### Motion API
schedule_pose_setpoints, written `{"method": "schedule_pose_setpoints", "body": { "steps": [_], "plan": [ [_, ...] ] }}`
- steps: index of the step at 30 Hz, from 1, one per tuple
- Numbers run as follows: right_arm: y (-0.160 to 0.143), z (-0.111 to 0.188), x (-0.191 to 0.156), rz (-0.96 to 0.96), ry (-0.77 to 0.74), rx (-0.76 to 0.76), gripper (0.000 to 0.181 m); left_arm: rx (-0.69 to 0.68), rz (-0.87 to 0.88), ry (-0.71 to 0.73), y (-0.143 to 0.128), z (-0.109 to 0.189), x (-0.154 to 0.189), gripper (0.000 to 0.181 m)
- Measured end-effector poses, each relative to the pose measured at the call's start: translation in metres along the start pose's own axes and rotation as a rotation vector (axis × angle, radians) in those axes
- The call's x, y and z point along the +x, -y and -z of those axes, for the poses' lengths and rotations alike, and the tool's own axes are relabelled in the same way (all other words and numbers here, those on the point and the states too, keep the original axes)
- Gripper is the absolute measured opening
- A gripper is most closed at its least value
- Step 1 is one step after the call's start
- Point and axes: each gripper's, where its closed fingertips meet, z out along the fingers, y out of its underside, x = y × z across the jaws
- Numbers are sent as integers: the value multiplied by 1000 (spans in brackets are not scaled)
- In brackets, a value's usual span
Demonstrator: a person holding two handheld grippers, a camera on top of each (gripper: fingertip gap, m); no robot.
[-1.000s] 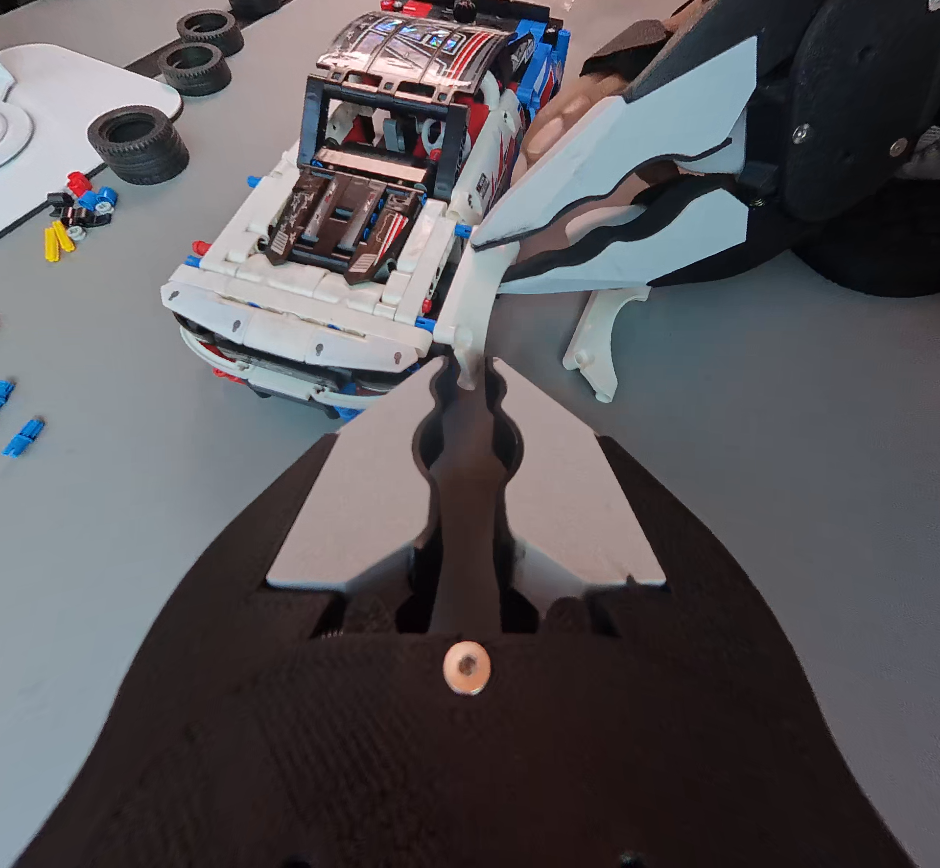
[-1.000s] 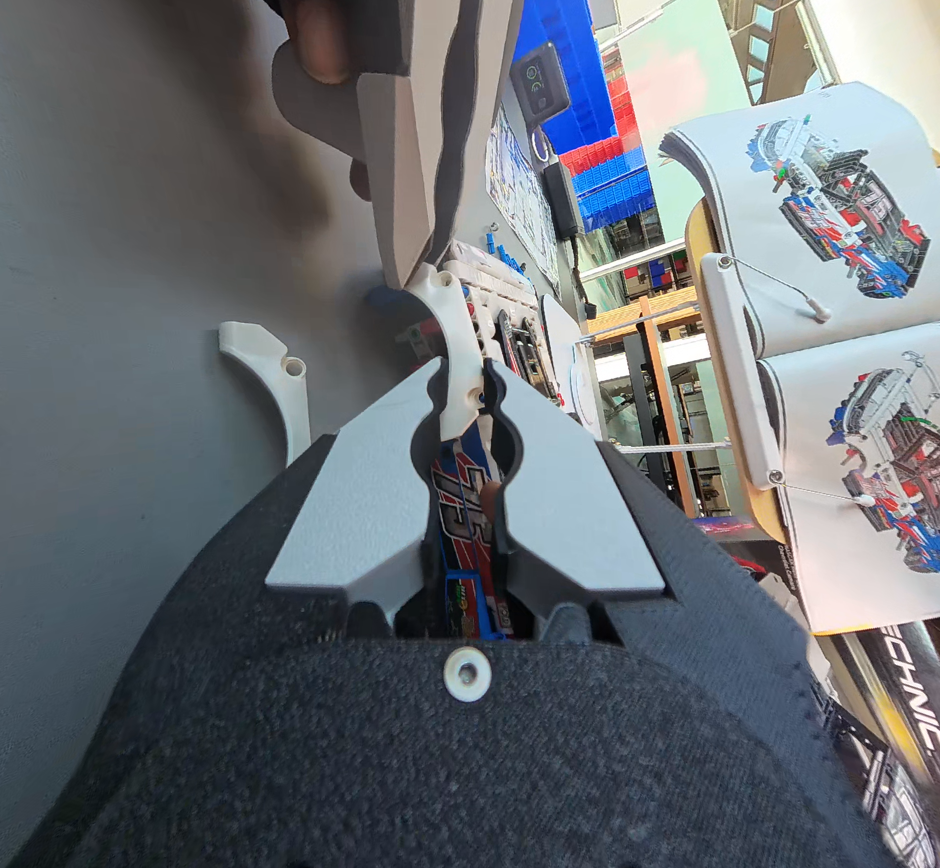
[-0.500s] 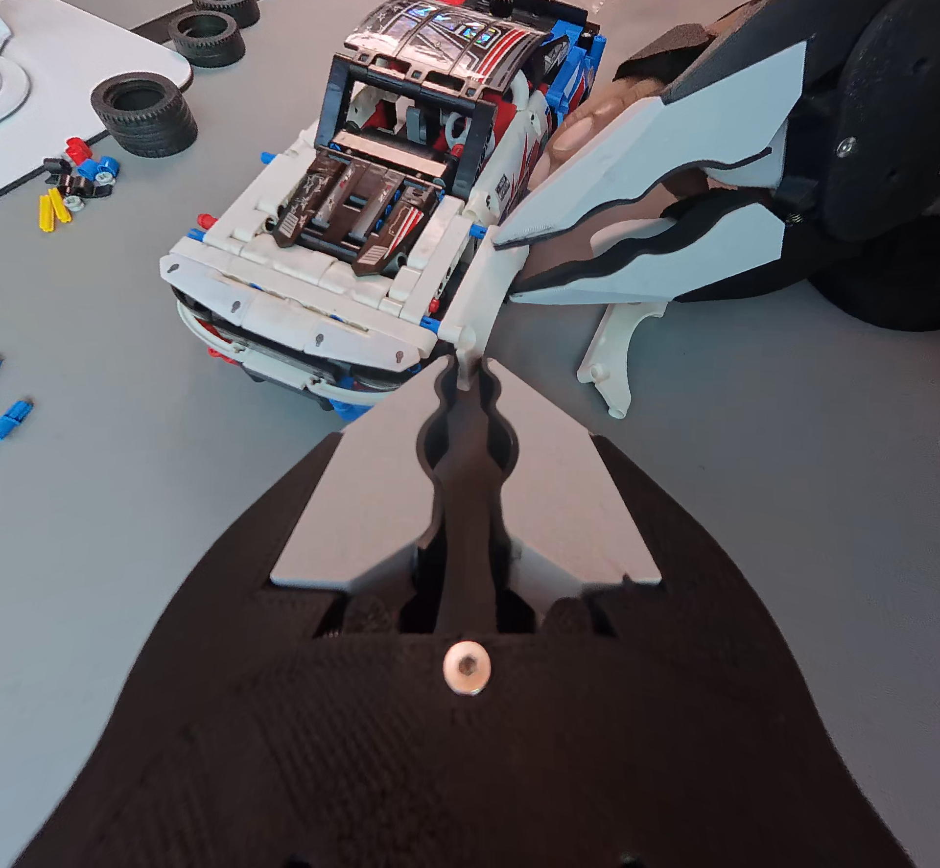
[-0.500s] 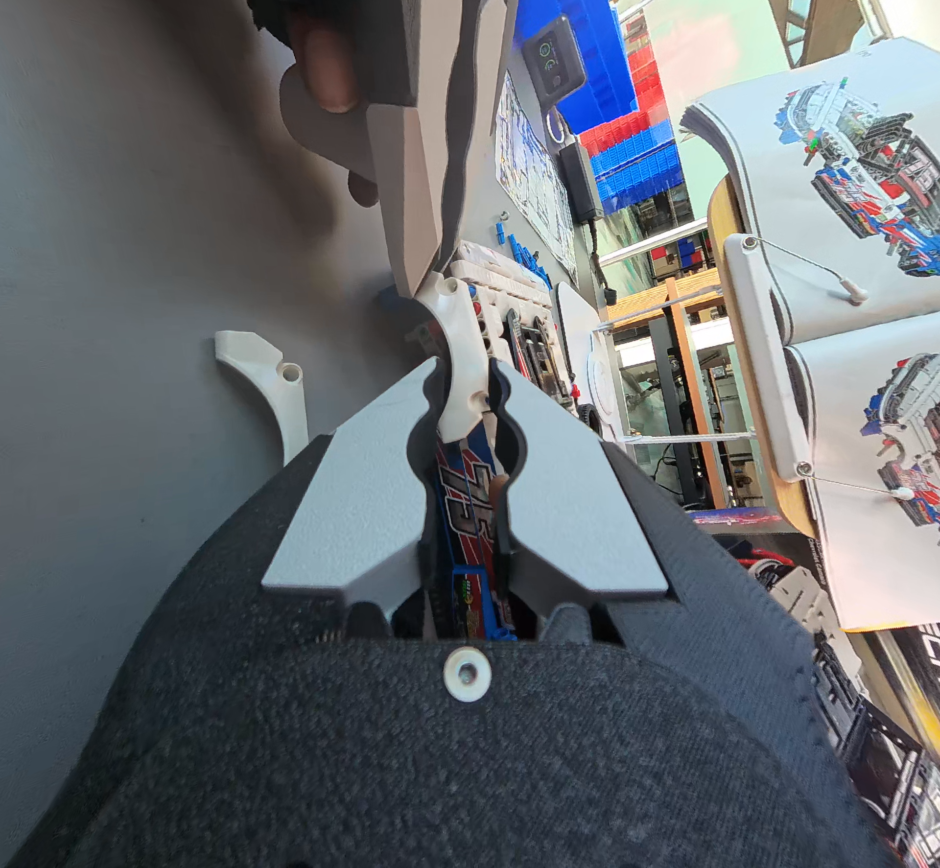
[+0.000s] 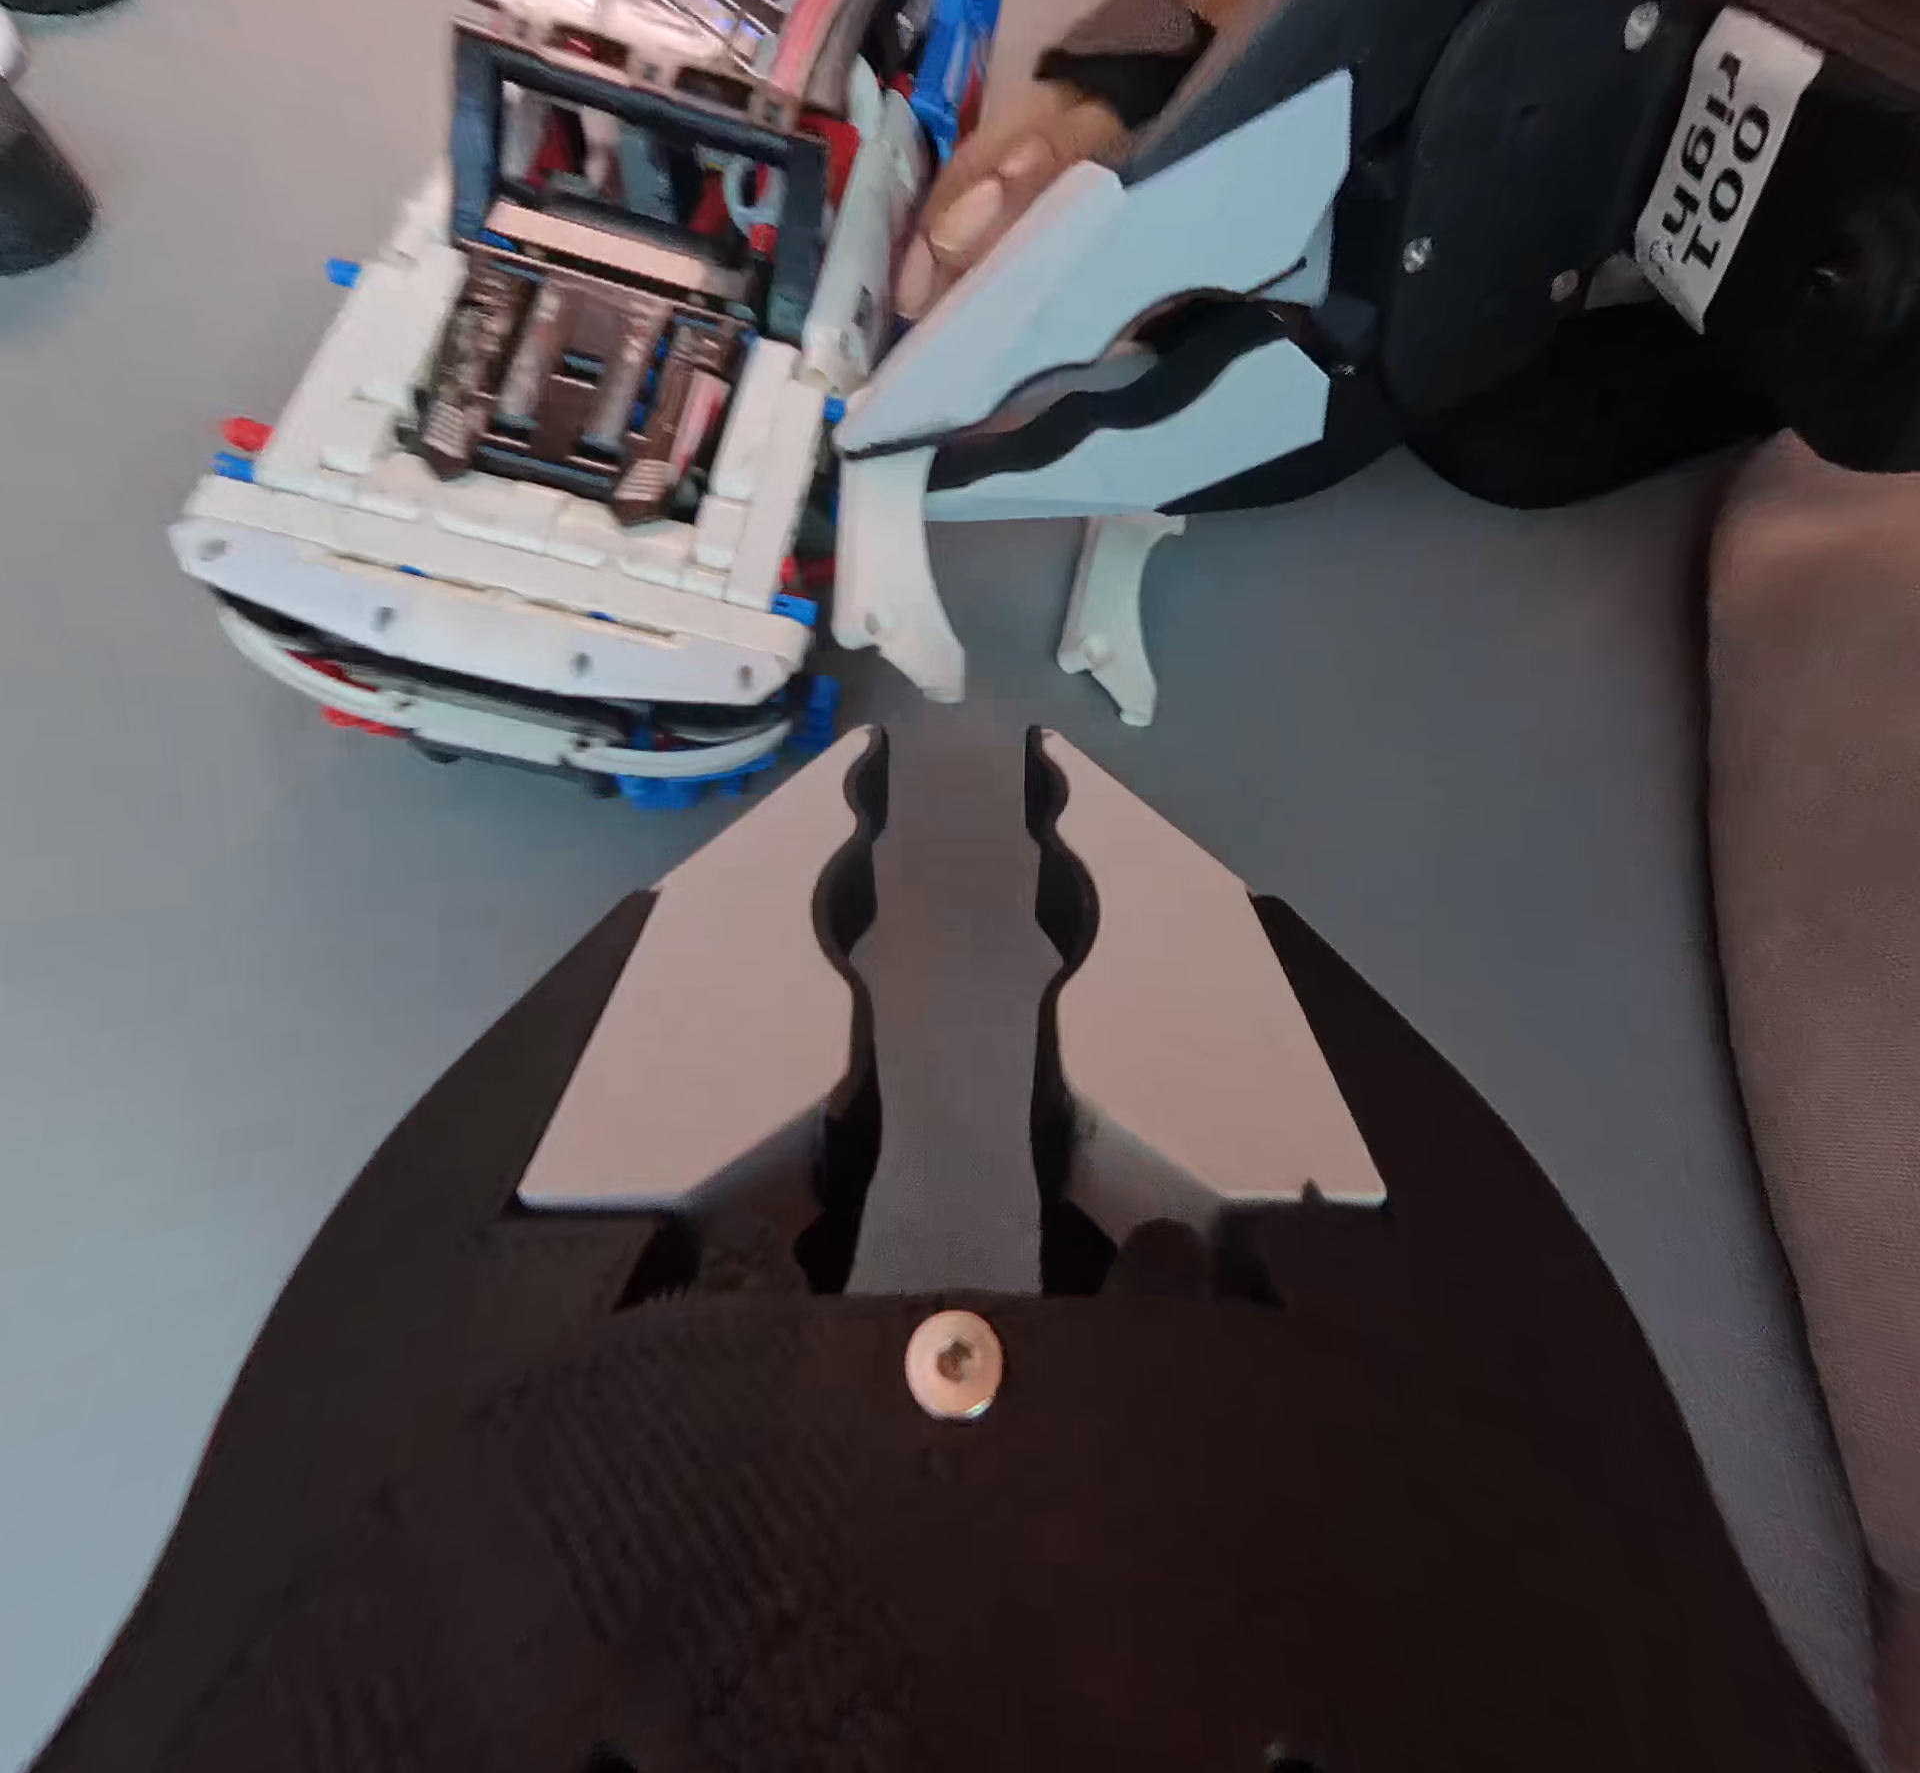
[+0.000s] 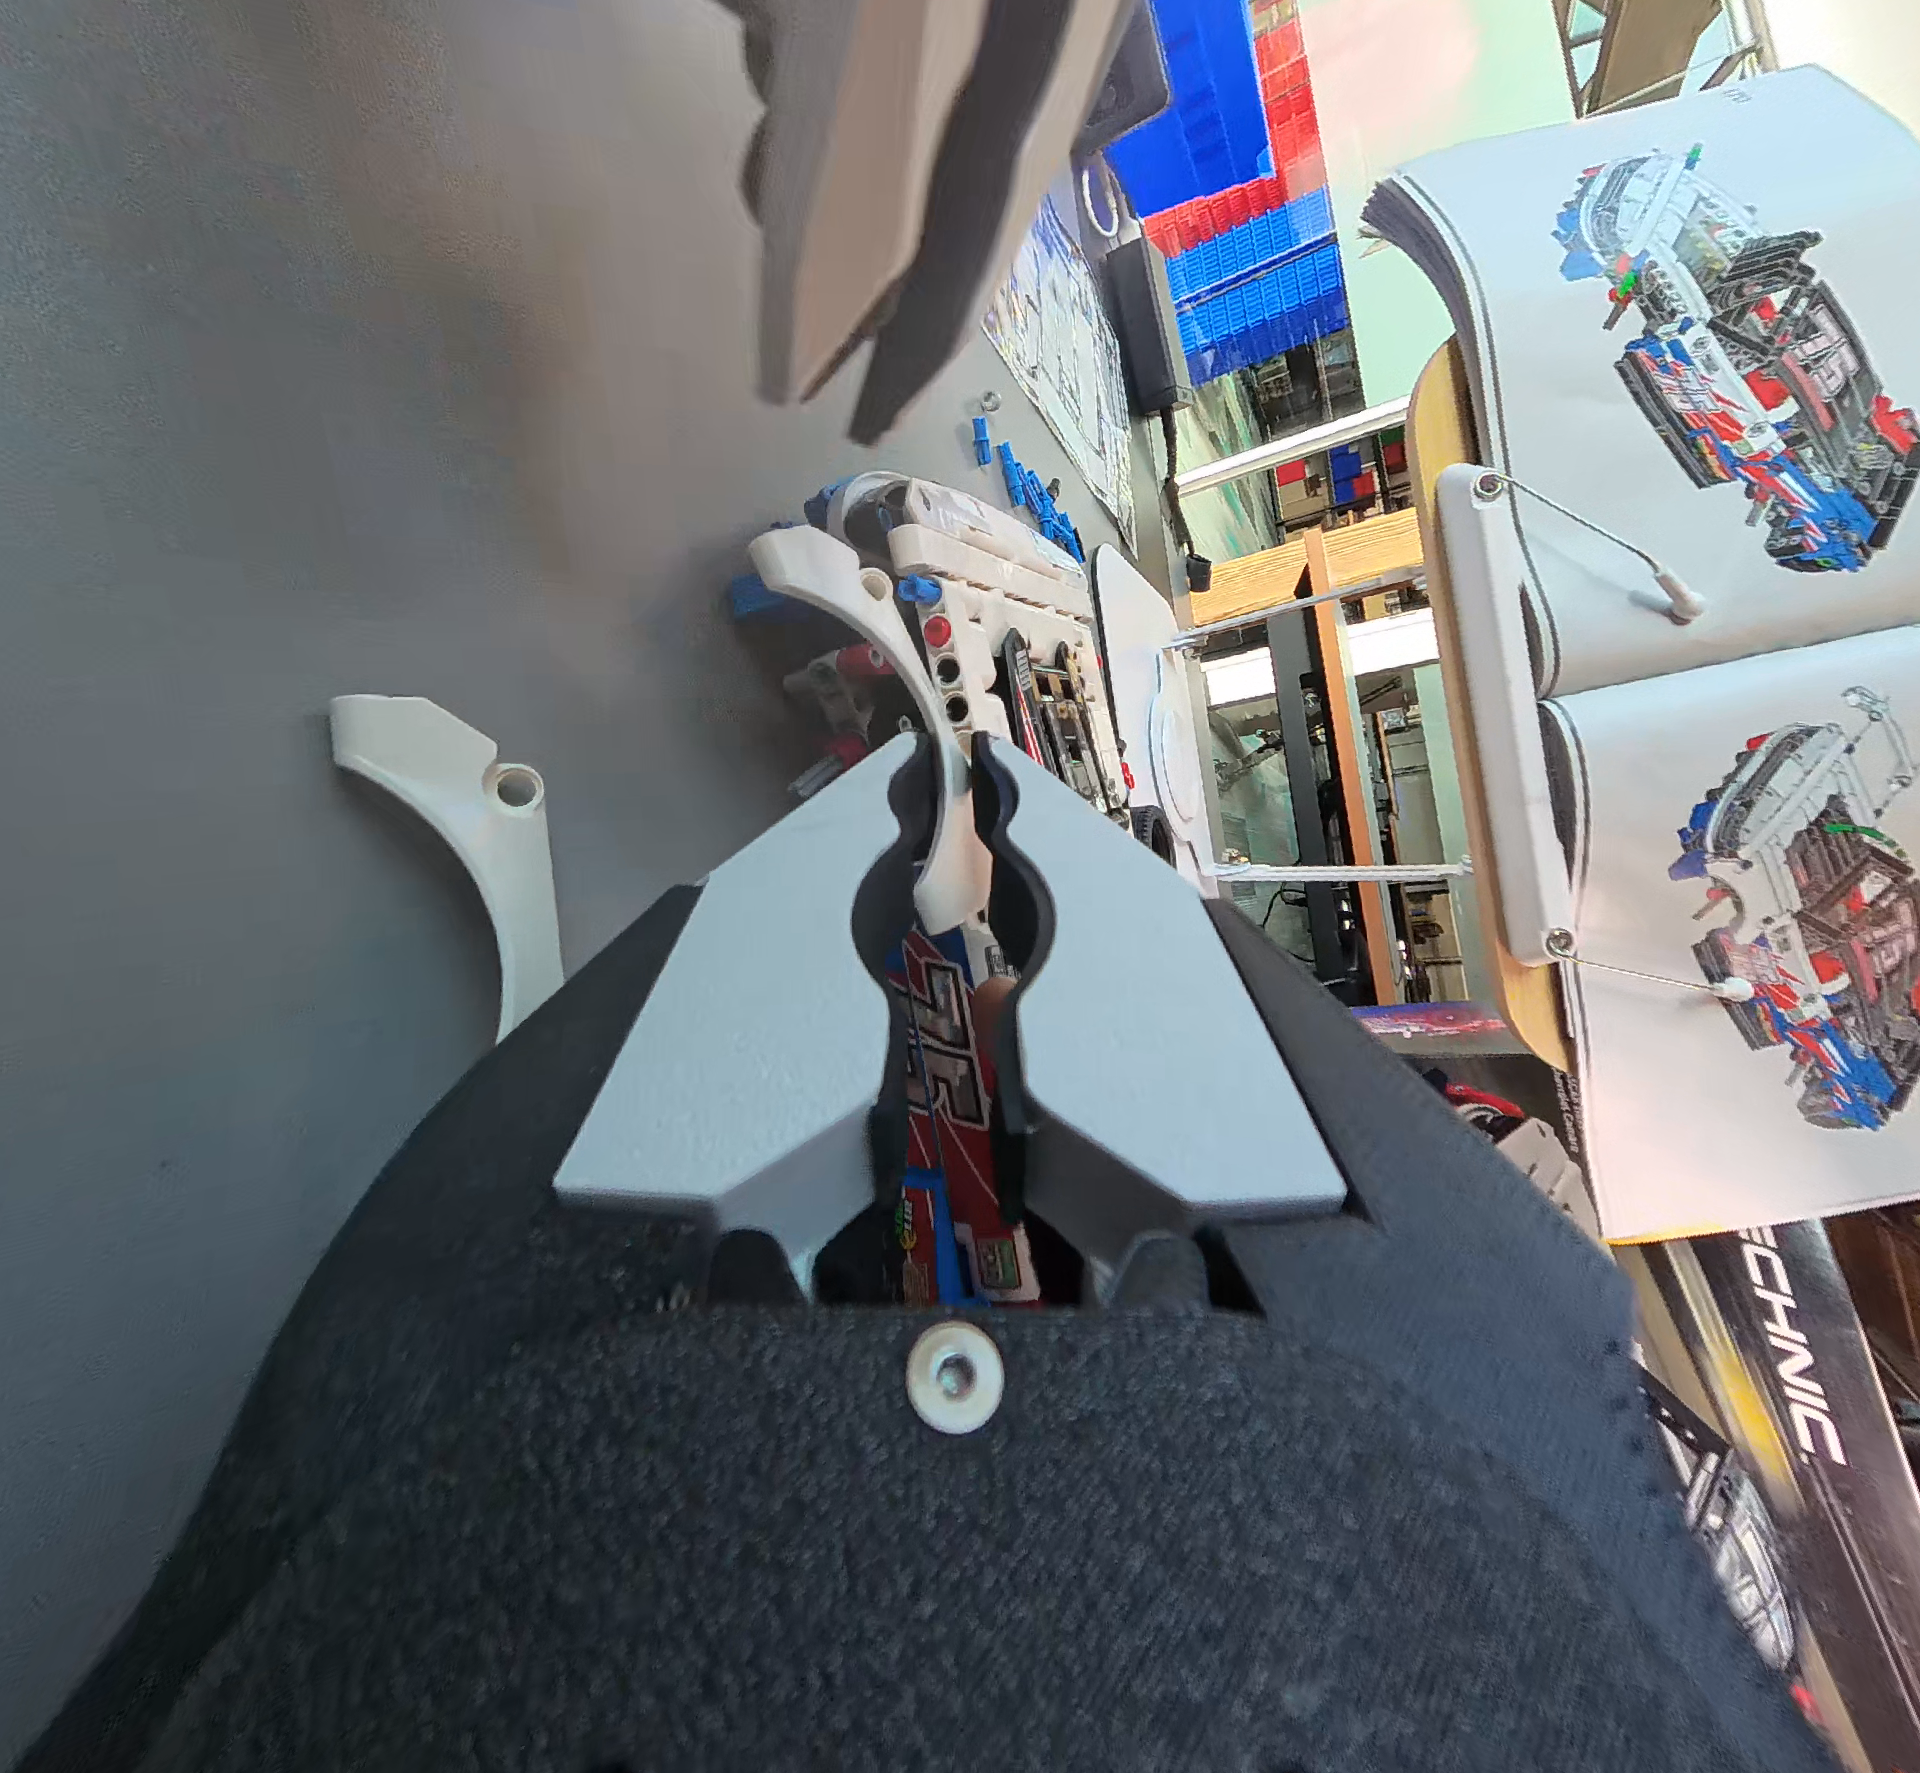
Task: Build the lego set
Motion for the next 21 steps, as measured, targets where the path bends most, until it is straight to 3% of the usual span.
{"method": "schedule_pose_setpoints", "body": {
  "steps": [1, 5, 9, 12, 14, 21],
  "plan": [
    [0, 0, 1, -4, -7, -2, 4, 21, 2, 27, 8, 9, -13, 25],
    [0, -2, 4, 5, -41, -28, 3, 176, 121, 118, 51, 25, -77, 37],
    [0, -3, 3, 33, -70, -50, 3, 171, 255, 126, 55, -9, -133, 64],
    [0, 0, 4, 40, -85, -48, 2, 101, 298, -18, 45, -32, -125, 65],
    [0, 3, 4, 40, -81, -38, 3, 124, 326, -93, 47, -31, -111, 44],
    [-10, 33, -1, 26, -50, -20, 3, 87, 373, -89, 23, -16, -65, 35]
  ]
}}
